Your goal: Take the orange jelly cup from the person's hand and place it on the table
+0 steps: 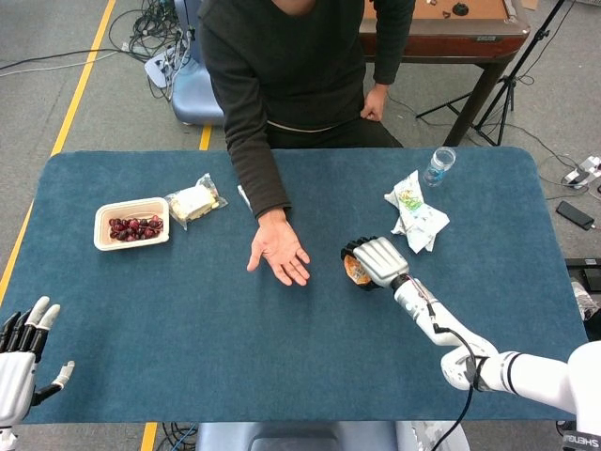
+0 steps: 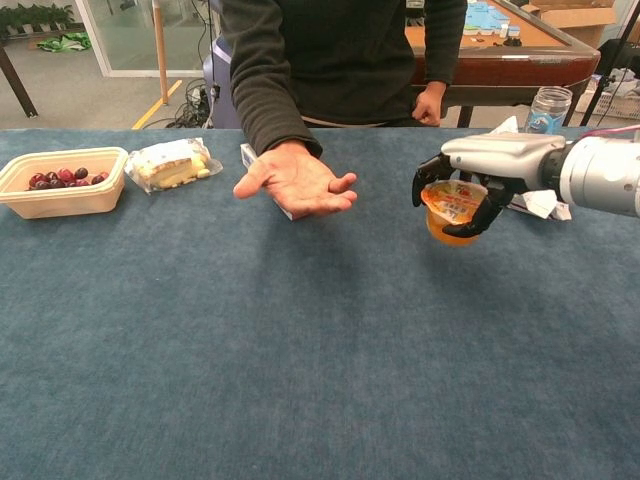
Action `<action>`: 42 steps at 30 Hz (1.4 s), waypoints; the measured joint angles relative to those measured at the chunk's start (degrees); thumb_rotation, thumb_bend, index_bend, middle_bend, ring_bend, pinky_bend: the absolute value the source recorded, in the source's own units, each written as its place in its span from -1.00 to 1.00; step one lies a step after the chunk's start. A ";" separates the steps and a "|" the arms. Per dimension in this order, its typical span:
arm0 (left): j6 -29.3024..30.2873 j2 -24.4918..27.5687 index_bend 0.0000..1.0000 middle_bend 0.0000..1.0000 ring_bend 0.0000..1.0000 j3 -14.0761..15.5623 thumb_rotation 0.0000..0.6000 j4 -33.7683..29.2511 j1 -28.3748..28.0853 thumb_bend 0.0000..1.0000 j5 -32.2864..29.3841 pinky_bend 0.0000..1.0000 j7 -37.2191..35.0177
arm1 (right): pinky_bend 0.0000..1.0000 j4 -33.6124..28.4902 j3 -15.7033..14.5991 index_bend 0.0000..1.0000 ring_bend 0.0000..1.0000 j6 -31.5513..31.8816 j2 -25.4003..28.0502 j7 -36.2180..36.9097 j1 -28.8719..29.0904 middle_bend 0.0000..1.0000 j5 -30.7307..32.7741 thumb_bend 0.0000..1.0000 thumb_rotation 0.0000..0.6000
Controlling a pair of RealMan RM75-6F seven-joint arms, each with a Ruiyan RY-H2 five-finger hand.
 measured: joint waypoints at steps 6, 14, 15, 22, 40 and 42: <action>0.03 -0.01 -0.90 -1.00 -1.00 -0.02 1.00 0.32 0.11 -0.40 -0.24 -1.00 -0.29 | -0.15 3.63 -0.38 -0.12 -0.68 -1.69 -2.44 1.30 -0.51 -0.43 -1.28 0.04 1.00; -0.30 -0.16 -0.90 -1.00 -1.00 0.05 1.00 0.44 0.07 -0.40 -0.38 -1.00 -0.37 | -0.60 2.59 -0.24 -0.98 -1.00 -1.83 -1.93 2.10 -1.29 -0.96 -2.21 0.04 1.00; -0.42 -0.23 -0.90 -1.00 -1.00 0.07 1.00 0.48 0.01 -0.40 -0.37 -1.00 -0.36 | -0.64 2.01 -0.26 -1.00 -1.00 -1.83 -1.45 2.35 -1.49 -0.99 -2.38 0.04 1.00; -0.23 -0.17 -0.90 -1.00 -1.00 -0.01 1.00 0.53 0.02 -0.40 -0.35 -1.00 -0.50 | -0.73 -1.65 -0.62 -1.00 -1.00 -0.43 2.20 1.84 -2.94 -1.00 -3.34 0.04 1.00; -1.08 0.04 -0.90 -1.00 -1.00 -0.85 1.00 0.35 -0.62 -0.40 -1.49 -1.00 0.05 | -0.72 -22.51 -4.15 -0.91 -1.00 20.59 24.18 -4.01 -17.42 -0.78 -10.16 0.04 1.00; -1.24 0.05 -0.89 -1.00 -1.00 -0.99 1.00 0.21 -0.81 -0.40 -1.56 -1.00 0.24 | -0.71 -23.48 -5.01 -0.88 -1.00 22.93 25.23 -4.28 -19.48 -0.76 -11.42 0.04 1.00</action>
